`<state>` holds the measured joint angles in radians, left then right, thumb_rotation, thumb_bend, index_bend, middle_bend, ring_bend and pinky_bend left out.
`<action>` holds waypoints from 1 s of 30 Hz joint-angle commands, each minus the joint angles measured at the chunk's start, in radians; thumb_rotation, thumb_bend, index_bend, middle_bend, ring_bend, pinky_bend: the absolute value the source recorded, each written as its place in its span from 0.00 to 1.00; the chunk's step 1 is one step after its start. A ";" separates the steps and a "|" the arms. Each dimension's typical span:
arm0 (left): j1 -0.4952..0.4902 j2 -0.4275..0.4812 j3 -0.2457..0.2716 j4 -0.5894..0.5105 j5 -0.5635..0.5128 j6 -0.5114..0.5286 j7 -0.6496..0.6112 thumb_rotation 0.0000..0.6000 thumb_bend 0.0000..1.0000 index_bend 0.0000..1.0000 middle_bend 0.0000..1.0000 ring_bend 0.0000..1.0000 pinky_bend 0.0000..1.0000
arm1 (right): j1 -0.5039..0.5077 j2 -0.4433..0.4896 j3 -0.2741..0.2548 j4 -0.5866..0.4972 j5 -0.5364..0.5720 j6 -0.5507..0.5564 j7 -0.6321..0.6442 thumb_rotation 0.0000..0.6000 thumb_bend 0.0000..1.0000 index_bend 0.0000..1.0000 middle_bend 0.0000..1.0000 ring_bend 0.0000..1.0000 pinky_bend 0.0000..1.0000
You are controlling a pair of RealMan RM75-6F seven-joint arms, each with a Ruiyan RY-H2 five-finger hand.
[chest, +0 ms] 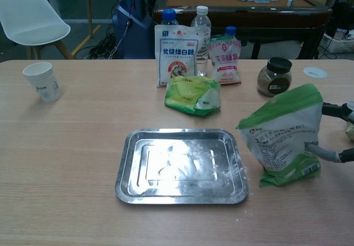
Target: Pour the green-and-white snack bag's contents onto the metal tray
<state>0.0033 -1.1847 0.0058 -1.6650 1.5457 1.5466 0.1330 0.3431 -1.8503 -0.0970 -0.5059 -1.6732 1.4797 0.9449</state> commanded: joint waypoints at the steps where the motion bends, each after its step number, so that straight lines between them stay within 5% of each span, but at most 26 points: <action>1: 0.000 0.000 0.001 0.001 0.001 0.000 -0.002 1.00 0.23 0.02 0.00 0.08 0.06 | -0.011 0.034 0.004 -0.046 -0.001 0.029 -0.017 1.00 0.30 0.33 0.27 0.12 0.05; 22: -0.001 0.000 0.000 0.005 0.012 0.011 -0.012 1.00 0.23 0.02 0.00 0.08 0.06 | -0.077 0.154 0.030 -0.228 0.044 0.031 -0.111 1.00 0.28 0.33 0.27 0.12 0.05; 30: -0.005 -0.002 -0.004 0.009 0.002 0.003 -0.012 1.00 0.23 0.02 0.00 0.08 0.06 | -0.140 0.272 0.048 -0.379 0.079 0.068 -0.281 1.00 0.28 0.33 0.27 0.12 0.05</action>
<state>-0.0008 -1.1865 0.0019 -1.6561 1.5487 1.5498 0.1213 0.2257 -1.6194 -0.0557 -0.8332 -1.6077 1.5354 0.7211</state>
